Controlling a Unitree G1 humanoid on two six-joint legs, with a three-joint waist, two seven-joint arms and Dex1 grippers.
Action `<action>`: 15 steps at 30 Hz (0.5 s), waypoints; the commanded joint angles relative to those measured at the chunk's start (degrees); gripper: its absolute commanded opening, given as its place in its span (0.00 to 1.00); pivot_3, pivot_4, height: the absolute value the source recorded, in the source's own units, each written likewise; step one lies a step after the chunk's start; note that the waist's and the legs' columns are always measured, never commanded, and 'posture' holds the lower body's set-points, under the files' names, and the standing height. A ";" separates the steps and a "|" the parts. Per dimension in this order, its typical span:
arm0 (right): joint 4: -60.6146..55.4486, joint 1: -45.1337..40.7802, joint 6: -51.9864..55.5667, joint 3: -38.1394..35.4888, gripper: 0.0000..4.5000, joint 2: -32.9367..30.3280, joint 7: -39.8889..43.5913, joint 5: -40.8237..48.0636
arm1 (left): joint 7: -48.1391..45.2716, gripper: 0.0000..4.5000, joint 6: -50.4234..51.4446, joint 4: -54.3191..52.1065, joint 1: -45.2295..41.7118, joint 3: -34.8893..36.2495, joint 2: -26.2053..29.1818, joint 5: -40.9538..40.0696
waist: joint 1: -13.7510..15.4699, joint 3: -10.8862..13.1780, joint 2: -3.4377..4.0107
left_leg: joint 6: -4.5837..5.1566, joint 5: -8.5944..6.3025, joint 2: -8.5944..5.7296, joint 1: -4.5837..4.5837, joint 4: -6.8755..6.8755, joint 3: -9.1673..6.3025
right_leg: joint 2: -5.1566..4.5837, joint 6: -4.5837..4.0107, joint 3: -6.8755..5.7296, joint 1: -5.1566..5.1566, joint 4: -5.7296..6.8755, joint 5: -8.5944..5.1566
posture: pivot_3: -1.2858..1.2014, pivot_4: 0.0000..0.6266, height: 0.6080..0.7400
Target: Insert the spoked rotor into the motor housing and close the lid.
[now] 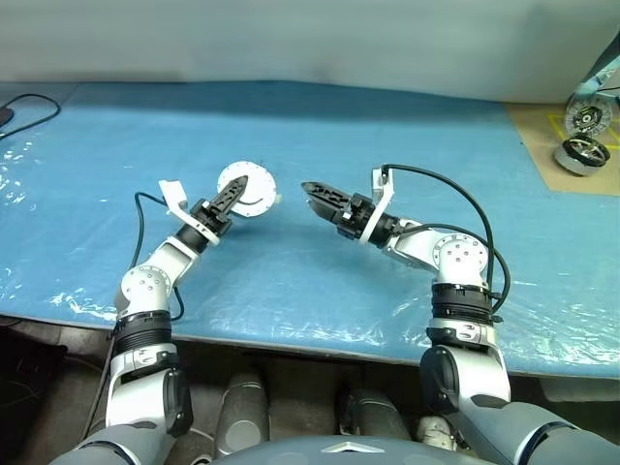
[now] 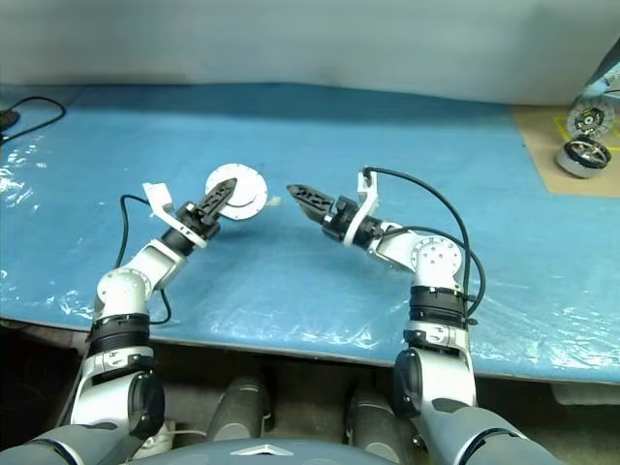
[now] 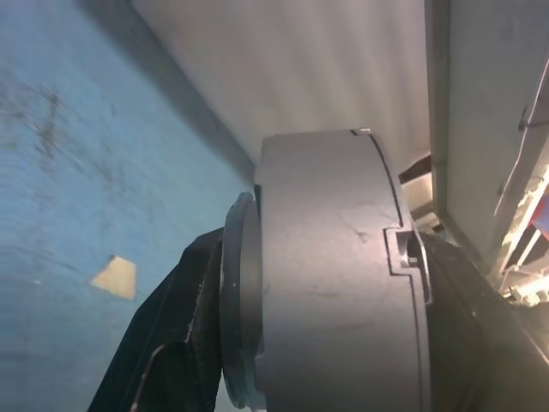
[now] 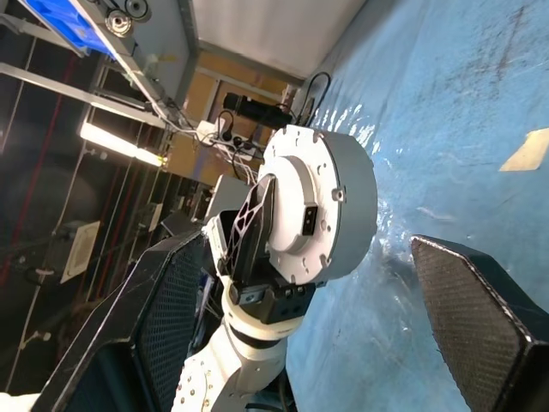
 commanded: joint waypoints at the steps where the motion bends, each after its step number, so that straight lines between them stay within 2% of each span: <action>1: -2.45 -0.60 -3.71 2.12 0.90 -1.43 0.76 -2.94 | 0.22 0.61 -5.91 2.59 -4.07 2.33 1.92 1.61 | -0.02 0.00 0.00 | 0.00 0.00 0.01 0.02 0.02 -0.01 | 0.01 0.00 -0.01 0.02 0.03 0.00 | 0.52 0.24 1.00; 5: -2.63 0.83 -11.68 8.62 0.90 -3.62 0.87 -12.72 | 1.83 0.61 -11.25 9.52 -7.08 2.02 2.30 5.95 | -0.09 0.00 0.00 | 0.00 0.00 0.04 0.05 0.11 -0.08 | 0.03 0.04 -0.04 0.10 0.04 0.03 | 0.52 0.24 1.00; 10: -4.20 1.38 -13.75 9.78 0.90 -4.10 2.64 -14.32 | 2.20 0.61 -14.94 16.52 -9.48 1.01 1.99 10.24 | -0.11 0.01 -0.02 | 0.00 0.00 -0.23 -0.02 0.08 -0.25 | 0.01 0.07 -0.04 0.08 -0.01 0.04 | 0.52 0.24 1.00; 15: -3.95 2.04 -13.58 9.14 0.91 -3.62 1.95 -14.65 | 4.31 0.91 -16.99 20.70 -10.37 -0.53 3.24 15.26 | -0.10 0.02 -0.04 | 0.00 0.00 -0.31 -0.02 0.11 -0.80 | 0.00 0.07 -0.11 0.13 0.01 0.04 | 0.52 0.24 1.00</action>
